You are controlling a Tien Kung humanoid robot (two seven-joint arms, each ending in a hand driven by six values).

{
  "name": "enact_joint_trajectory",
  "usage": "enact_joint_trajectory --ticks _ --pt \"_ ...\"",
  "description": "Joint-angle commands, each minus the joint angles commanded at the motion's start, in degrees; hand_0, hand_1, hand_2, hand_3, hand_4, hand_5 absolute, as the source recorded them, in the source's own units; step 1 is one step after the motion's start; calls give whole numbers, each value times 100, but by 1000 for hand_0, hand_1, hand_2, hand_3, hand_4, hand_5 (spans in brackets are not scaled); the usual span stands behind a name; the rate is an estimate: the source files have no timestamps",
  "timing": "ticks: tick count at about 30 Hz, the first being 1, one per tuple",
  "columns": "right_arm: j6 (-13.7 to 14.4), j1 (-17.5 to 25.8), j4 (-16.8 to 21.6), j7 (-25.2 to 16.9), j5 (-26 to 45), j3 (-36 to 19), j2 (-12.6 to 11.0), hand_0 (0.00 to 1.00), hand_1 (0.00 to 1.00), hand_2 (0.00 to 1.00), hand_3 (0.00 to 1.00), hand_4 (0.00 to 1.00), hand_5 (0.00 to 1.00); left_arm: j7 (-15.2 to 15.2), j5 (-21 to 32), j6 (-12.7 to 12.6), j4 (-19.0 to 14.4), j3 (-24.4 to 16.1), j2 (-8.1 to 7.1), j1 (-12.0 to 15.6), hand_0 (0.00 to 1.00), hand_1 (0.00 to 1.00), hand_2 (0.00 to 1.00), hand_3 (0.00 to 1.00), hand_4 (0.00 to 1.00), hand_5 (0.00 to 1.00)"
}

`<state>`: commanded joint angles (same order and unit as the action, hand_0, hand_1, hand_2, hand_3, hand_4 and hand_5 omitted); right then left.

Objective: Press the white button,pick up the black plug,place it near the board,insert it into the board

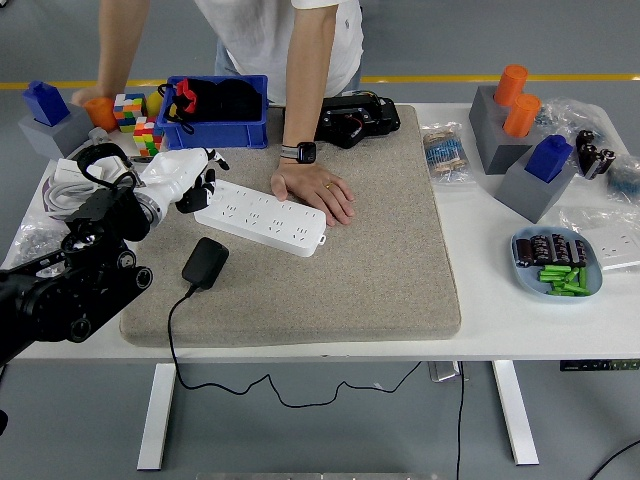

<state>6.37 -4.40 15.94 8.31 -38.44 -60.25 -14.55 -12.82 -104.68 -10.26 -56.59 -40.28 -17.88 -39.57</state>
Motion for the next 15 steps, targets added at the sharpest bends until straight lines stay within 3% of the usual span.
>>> enact_joint_trajectory --ticks 2,3,8,9,14,15 --pt "-4 9 -8 4 -6 -5 0 706 630 643 624 650 370 -72 62 94 -261 -175 -90 189 349 162 113 687 2 2" --pt "-4 15 -13 5 -7 -10 -1 707 630 643 624 649 369 -135 169 180 -399 -253 -143 296 337 326 334 693 569 2" --pt "-6 24 -15 5 -18 -22 -5 707 630 643 624 649 369 -206 405 307 -914 -521 -360 757 337 326 334 693 569 2" --pt "-8 21 -11 5 -23 -23 -5 707 630 643 624 650 368 -195 423 287 -1016 -581 -397 856 361 599 639 807 834 195" --pt "-6 14 8 -3 -27 -21 -3 707 630 643 624 650 368 -166 568 211 -1387 -979 -433 1352 361 599 639 807 834 195" --pt "-6 16 9 -3 -27 -20 -2 707 630 643 624 649 369 -159 567 199 -1419 -1017 -427 1402 597 682 725 889 922 428"
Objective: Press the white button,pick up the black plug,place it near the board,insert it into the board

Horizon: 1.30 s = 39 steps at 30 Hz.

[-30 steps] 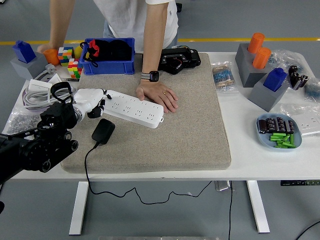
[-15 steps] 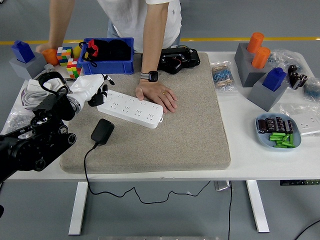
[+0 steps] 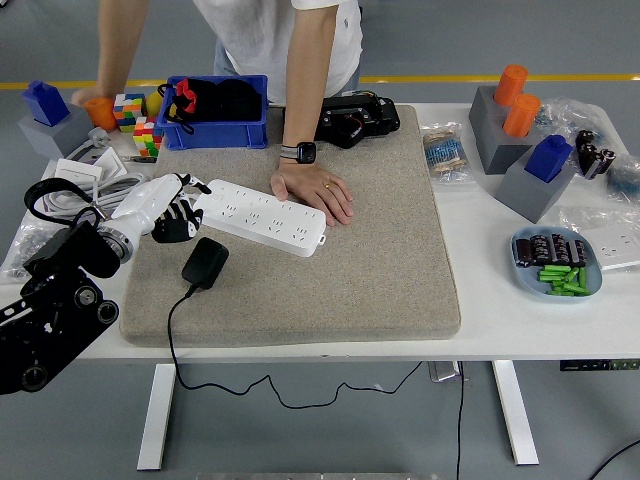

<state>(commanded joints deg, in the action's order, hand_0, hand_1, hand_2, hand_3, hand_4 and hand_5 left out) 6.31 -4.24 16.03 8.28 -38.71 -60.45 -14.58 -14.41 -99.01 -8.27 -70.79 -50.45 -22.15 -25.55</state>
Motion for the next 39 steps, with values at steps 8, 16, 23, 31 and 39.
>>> enact_joint_trajectory --ticks 8,16,23,31,39 --pt "-3 -10 -4 5 7 30 -4 707 630 643 624 651 369 -53 49 -32 -225 -242 57 314 692 726 784 925 961 566" --pt "-6 -15 -9 12 18 72 -30 707 630 643 624 650 369 -177 -150 3 -348 -166 100 446 697 739 790 935 984 647" --pt "-8 -7 -3 11 25 98 -33 707 630 643 624 651 369 -336 -675 51 -486 -52 132 561 709 735 781 916 998 582" --pt "-7 3 0 11 22 74 -30 707 631 641 624 651 368 -551 -1239 14 -522 76 102 660 704 718 675 883 998 416" --pt "-8 12 1 8 20 48 -14 707 631 641 624 651 368 -733 -1549 6 -519 152 79 712 702 716 642 872 998 424"
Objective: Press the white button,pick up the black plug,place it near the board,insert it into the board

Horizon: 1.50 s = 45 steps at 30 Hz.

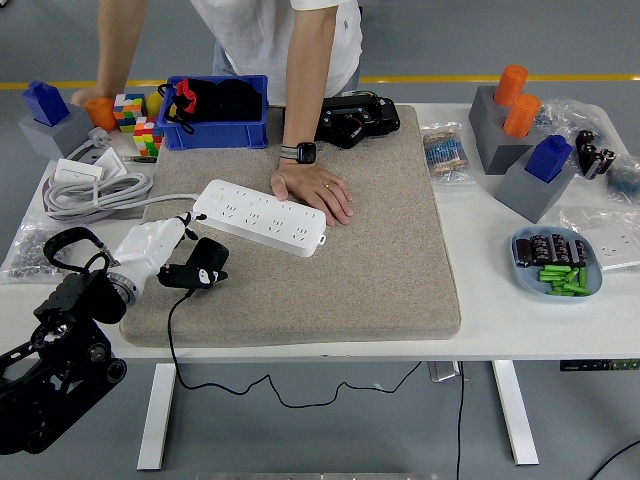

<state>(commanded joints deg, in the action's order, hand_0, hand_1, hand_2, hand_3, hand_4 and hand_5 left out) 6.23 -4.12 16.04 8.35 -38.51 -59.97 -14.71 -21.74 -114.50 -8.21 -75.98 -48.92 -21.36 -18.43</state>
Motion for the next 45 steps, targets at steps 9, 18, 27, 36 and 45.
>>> enact_joint_trajectory --ticks 9,18,27,36,45 --pt "3 12 5 -3 -1 -6 1 707 632 641 624 651 368 -130 -16 9 37 90 11 42 672 708 638 866 998 376" --pt "4 5 4 -4 -3 -19 5 706 631 641 621 652 369 -68 -67 -133 14 125 10 25 495 621 576 812 924 154" --pt "2 10 3 -6 -3 -13 16 706 631 641 622 651 368 6 -10 -213 45 205 34 18 431 587 543 786 891 97" --pt "6 13 2 -9 -2 -1 9 706 630 641 622 651 368 99 21 -350 60 211 65 6 382 557 522 782 879 81" --pt "9 8 2 -12 6 -13 18 706 631 641 623 651 368 182 150 -454 137 236 94 -24 353 529 505 773 874 77"
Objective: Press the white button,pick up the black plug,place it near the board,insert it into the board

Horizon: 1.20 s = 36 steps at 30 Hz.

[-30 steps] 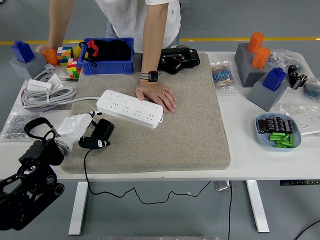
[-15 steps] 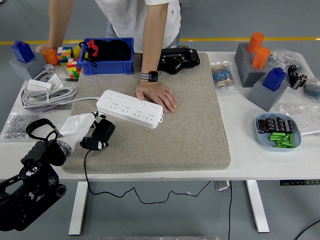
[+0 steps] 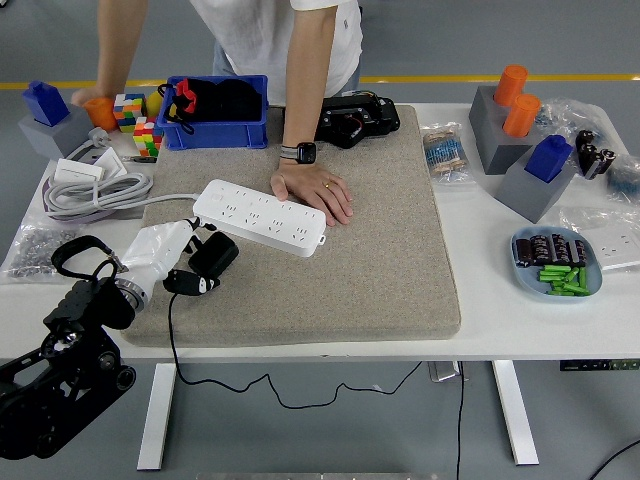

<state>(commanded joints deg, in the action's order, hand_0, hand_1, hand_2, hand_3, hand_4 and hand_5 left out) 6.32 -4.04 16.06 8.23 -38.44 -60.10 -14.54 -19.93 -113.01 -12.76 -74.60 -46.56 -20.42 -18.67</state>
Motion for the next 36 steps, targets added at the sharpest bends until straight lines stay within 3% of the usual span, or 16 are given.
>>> enact_joint_trajectory --ticks 1,6,7,12,13,18,19,24,25,30,31,36 --pt "-1 2 -2 1 2 5 -1 706 630 641 622 651 368 -3 5 3 14 0 4 2 323 483 459 708 839 56" --pt "-1 10 -4 0 4 11 2 706 630 641 622 651 368 -14 52 34 65 -5 14 2 323 483 459 708 839 56" --pt "-1 11 -4 0 5 12 2 706 630 641 622 652 368 -21 57 46 71 -7 15 3 296 432 416 619 793 37" --pt "2 17 -2 -2 7 19 3 706 630 641 622 652 368 2 111 78 87 -28 21 11 296 432 416 619 793 37" --pt "2 16 -2 -2 6 23 3 706 630 641 623 652 369 0 128 91 89 -34 21 10 352 578 574 759 844 55" --pt "2 13 -1 -3 11 20 5 706 630 641 623 652 369 46 203 100 116 -47 26 1 352 578 574 759 844 55" --pt "2 13 -3 -2 10 17 5 707 631 641 623 652 368 55 222 106 120 -49 26 -1 670 760 773 878 921 267" --pt "2 17 -5 -2 10 9 6 707 631 641 623 652 368 69 322 123 134 -61 29 1 670 760 773 878 921 267" --pt "1 19 -5 -1 10 14 6 707 630 641 622 652 368 71 334 122 135 -65 29 4 835 918 948 983 966 425" --pt "-1 20 2 -4 12 19 11 707 630 641 622 652 368 68 401 146 120 -85 26 16 835 918 948 983 966 425" --pt "0 22 3 -6 12 18 11 707 630 641 623 653 367 66 414 151 107 -86 24 19 864 935 963 998 979 504" --pt "1 32 7 -7 7 21 4 707 630 641 623 653 367 90 413 111 32 -106 24 33 864 935 963 998 979 504"
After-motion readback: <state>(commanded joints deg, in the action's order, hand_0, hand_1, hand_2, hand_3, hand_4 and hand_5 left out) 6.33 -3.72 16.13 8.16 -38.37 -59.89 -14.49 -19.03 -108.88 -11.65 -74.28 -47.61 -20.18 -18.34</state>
